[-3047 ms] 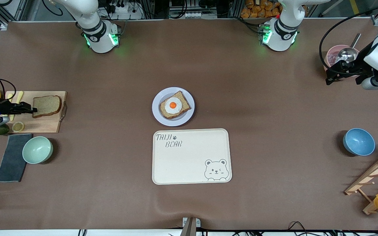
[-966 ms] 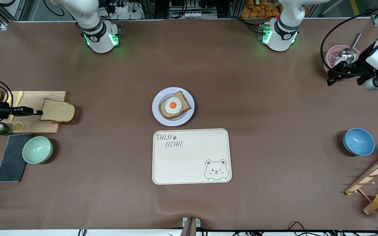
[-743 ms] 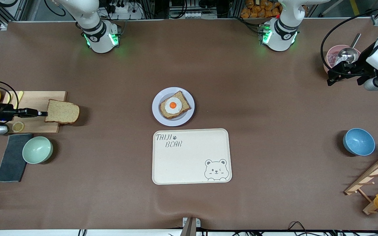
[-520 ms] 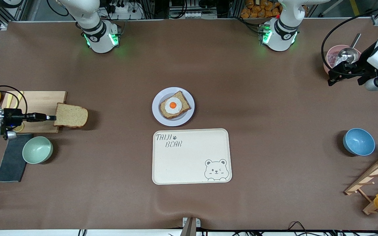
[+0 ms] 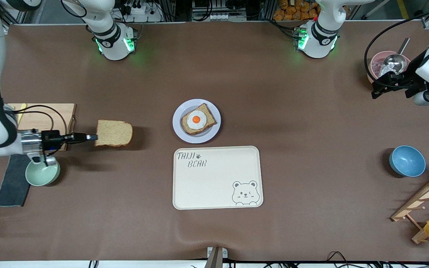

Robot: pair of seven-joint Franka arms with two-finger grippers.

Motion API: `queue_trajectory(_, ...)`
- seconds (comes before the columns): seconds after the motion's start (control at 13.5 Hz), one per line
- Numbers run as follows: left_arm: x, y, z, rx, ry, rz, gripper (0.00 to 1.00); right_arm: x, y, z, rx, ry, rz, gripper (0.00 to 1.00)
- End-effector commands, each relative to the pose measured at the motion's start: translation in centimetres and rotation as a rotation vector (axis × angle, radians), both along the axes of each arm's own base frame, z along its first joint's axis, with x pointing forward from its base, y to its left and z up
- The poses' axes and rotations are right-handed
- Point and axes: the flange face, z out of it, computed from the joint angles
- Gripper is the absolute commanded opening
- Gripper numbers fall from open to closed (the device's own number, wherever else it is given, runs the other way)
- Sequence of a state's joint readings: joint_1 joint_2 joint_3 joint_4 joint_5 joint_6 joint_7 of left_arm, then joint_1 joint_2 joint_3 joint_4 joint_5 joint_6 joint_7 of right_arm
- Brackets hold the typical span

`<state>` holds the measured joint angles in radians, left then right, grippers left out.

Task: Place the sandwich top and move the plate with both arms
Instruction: 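Carry the bread slice with the right gripper over the egg toast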

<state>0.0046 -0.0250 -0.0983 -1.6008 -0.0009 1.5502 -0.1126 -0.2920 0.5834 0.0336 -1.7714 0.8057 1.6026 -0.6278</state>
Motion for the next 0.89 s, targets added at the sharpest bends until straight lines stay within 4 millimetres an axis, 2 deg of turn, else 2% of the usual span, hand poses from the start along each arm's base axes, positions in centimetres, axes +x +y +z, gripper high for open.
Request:
queue_trajectory(0.0, 0.0, 1.0, 0.3, -0.003, -0.005, 0.006, 1.00, -1.1, 5.4, 0.4, 0.031, 0.004, -0.010, 0.00)
queue_trajectory(0.15, 0.0, 1.4, 0.2, -0.002, -0.002, 0.012, 1.00, -2.6, 9.9, 1.7, -0.008, -0.035, -0.024, 0.00)
queue_trajectory(0.52, -0.2, 1.9, 0.4, -0.002, -0.004, 0.023, 1.00, -4.7, 18.0, 1.4, 0.007, -0.050, -0.065, 0.00)
queue_trajectory(0.82, -0.1, 2.0, 0.1, -0.002, 0.002, 0.026, 1.00, -5.7, 22.7, 0.8, -0.005, -0.066, -0.068, 0.00)
